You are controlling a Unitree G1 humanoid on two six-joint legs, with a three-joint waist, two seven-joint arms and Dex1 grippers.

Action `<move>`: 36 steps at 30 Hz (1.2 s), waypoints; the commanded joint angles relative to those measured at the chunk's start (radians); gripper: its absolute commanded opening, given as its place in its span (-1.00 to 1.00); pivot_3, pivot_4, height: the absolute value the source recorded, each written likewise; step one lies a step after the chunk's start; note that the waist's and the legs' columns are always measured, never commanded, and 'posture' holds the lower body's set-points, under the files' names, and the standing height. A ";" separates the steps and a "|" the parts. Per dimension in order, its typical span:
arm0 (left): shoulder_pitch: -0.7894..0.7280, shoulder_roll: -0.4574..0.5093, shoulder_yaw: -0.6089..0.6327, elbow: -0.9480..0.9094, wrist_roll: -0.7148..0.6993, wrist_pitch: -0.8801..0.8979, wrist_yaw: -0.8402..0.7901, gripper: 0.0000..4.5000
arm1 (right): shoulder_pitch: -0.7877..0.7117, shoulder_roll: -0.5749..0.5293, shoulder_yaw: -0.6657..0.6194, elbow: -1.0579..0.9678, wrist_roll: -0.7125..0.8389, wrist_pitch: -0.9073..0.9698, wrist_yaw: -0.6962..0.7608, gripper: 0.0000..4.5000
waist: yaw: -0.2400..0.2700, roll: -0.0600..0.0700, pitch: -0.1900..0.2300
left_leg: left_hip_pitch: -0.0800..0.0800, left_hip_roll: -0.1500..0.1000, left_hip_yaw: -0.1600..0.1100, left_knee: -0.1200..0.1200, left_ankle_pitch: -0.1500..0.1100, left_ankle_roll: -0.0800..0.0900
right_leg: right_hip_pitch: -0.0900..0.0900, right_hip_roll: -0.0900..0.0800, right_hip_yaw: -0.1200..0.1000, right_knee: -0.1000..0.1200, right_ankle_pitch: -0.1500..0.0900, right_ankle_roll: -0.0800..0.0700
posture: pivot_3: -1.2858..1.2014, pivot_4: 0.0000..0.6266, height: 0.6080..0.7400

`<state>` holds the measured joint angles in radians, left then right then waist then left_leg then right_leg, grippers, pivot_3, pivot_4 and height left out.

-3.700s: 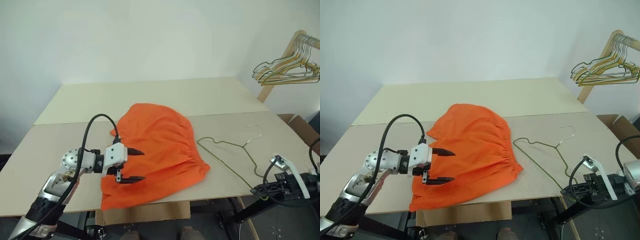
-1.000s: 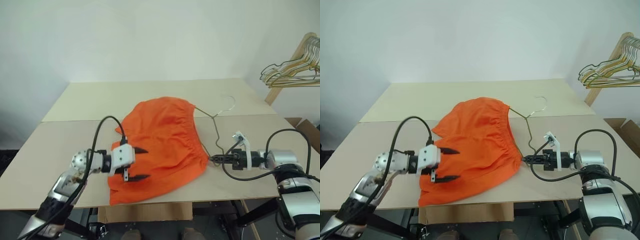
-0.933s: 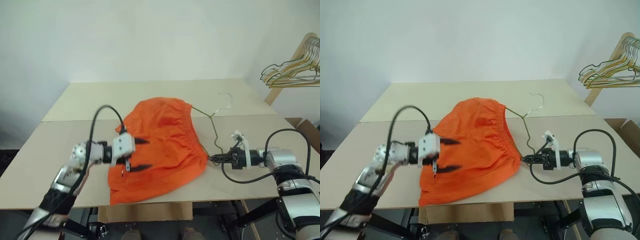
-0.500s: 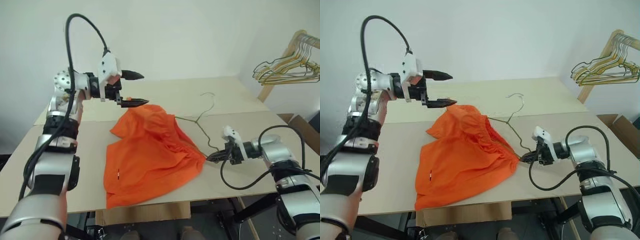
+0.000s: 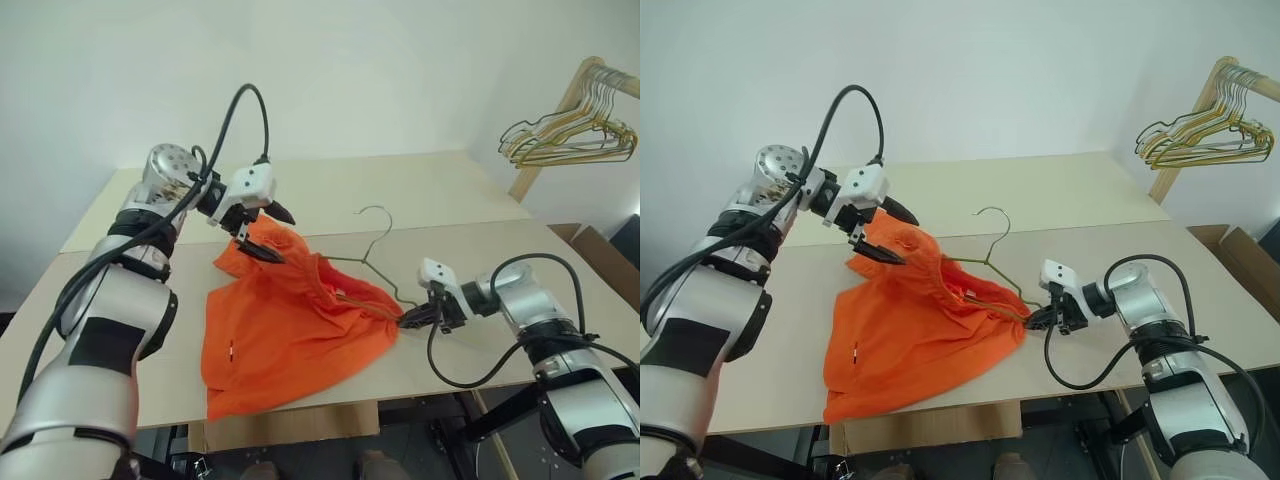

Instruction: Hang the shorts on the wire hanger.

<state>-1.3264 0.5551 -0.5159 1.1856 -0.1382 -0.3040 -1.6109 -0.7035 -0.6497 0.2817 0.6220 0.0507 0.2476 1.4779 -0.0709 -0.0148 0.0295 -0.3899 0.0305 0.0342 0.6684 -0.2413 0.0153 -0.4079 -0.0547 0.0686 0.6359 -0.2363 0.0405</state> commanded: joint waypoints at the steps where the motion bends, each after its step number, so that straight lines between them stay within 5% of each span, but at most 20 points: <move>1: -0.023 -0.018 0.002 0.033 0.020 -0.033 -0.003 0.99 | -0.017 0.000 -0.015 -0.048 0.001 -0.022 -0.010 -1.00 | 0.000 0.000 0.000 | 0.000 0.000 0.000 0.000 0.000 0.000 | 0.000 0.000 0.000 0.000 0.000 0.000 | 0.00 -1.00 1.00; 7: -0.012 -0.056 0.035 0.073 0.044 -0.013 -0.003 0.99 | 0.003 -0.003 -0.012 -0.084 -0.004 -0.018 -0.023 -1.00 | -0.001 0.000 0.000 | -0.001 0.000 0.000 0.002 0.000 0.001 | -0.002 0.000 0.000 0.004 -0.001 0.000 | -0.01 -1.00 1.00; 10: -0.008 -0.070 0.051 0.084 0.063 -0.010 -0.003 0.72 | 0.013 -0.003 -0.013 -0.101 -0.006 -0.017 -0.032 -1.00 | -0.003 0.000 0.000 | -0.001 0.000 0.000 0.003 0.000 0.001 | -0.002 0.000 0.000 0.005 -0.001 0.000 | -0.01 -1.00 1.00; 22: 0.018 -0.097 0.112 0.106 0.183 -0.018 0.000 -0.99 | 0.021 0.004 -0.019 -0.135 0.006 -0.017 -0.060 -1.00 | -0.015 0.000 0.000 | -0.001 0.000 0.000 0.003 0.000 0.001 | -0.003 0.000 0.001 0.005 -0.001 0.000 | -0.02 -1.00 1.00; 35: 0.024 -0.108 0.185 0.103 0.281 -0.050 0.063 -0.99 | 0.028 0.019 -0.055 -0.133 0.024 -0.093 -0.121 -1.00 | -0.029 0.000 0.000 | -0.001 0.000 -0.001 0.004 -0.001 0.001 | -0.002 0.000 0.001 0.006 -0.001 0.000 | -0.02 -1.00 1.00; 36: 0.022 -0.107 0.191 0.102 0.284 -0.050 0.073 -1.00 | 0.031 0.014 -0.053 -0.141 0.023 -0.101 -0.119 -0.87 | -0.029 0.000 0.000 | -0.001 0.000 -0.001 0.004 -0.001 0.001 | -0.002 0.000 0.001 0.006 -0.001 0.000 | -0.02 -1.00 1.00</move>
<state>-1.2946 0.4449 -0.3401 1.3012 0.1303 -0.3315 -1.5563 -0.6491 -0.6398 0.2656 0.5207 0.0398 0.1795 1.3473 -0.1003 -0.0150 0.0296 -0.3914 0.0302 0.0333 0.6721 -0.2418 0.0163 -0.4103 -0.0548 0.0691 0.6419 -0.2374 0.0406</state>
